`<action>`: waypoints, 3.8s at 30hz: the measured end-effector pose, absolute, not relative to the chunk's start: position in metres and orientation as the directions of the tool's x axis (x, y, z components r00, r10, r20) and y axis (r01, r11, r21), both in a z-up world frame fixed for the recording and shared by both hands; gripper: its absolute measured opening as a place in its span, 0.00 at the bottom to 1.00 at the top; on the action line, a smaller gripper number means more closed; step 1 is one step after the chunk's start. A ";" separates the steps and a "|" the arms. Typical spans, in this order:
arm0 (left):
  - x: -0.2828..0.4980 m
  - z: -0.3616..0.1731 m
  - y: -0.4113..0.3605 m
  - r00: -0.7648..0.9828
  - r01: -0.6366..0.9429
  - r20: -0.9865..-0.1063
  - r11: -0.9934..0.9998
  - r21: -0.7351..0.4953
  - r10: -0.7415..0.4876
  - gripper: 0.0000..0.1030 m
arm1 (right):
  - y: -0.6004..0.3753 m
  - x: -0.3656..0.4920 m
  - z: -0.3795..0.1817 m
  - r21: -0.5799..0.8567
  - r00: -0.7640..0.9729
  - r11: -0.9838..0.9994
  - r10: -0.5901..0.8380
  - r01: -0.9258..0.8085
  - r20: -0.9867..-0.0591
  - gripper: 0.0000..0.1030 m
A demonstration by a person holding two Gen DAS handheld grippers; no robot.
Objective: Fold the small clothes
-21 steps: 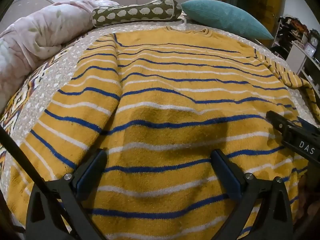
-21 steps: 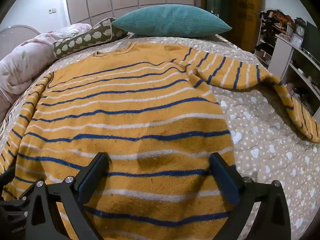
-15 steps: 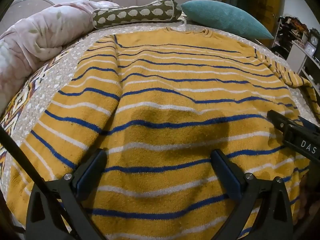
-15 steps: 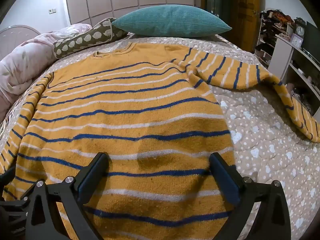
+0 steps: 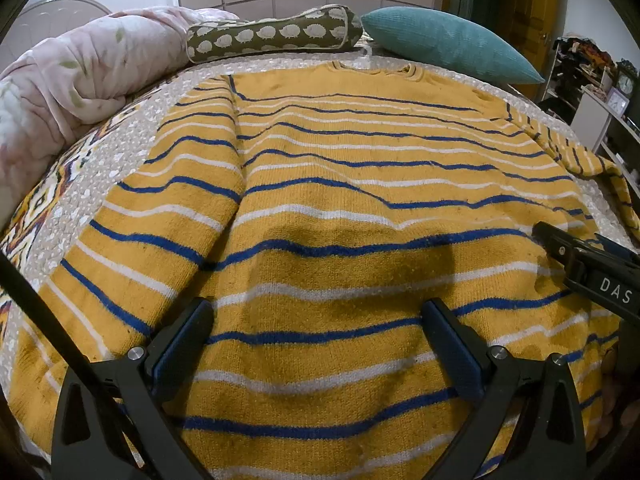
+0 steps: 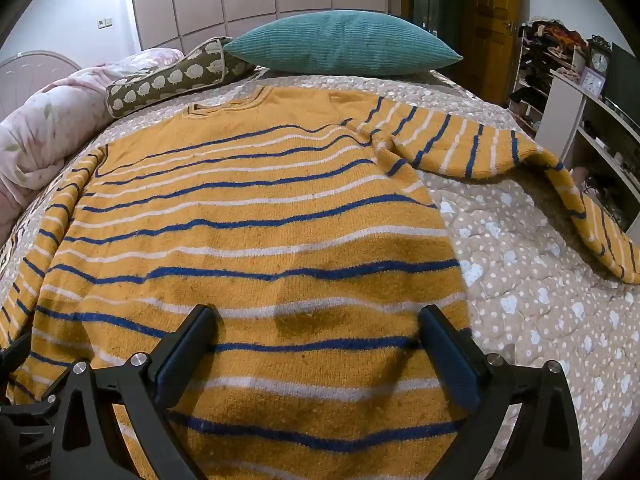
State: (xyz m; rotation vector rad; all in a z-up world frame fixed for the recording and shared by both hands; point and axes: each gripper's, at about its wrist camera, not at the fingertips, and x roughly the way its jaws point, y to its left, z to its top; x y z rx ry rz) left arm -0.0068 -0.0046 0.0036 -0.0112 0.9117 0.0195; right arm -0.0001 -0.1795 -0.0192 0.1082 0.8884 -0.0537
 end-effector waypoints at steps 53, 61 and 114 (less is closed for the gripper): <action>-0.028 0.022 0.187 0.539 -0.191 -0.842 0.969 -0.155 -0.029 0.06 | -0.174 0.001 -0.017 0.030 0.625 0.995 -0.037 0.097 -0.780 1.00; -0.006 0.064 0.228 0.579 -0.314 -0.767 0.944 0.103 0.276 0.05 | -0.173 0.003 -0.018 0.015 0.618 0.995 -0.048 0.097 -0.784 1.00; -0.177 0.057 0.110 0.580 -0.087 -0.814 0.989 -0.119 -0.047 0.37 | -0.273 -0.199 0.006 0.261 0.599 0.962 0.163 0.081 -0.784 0.05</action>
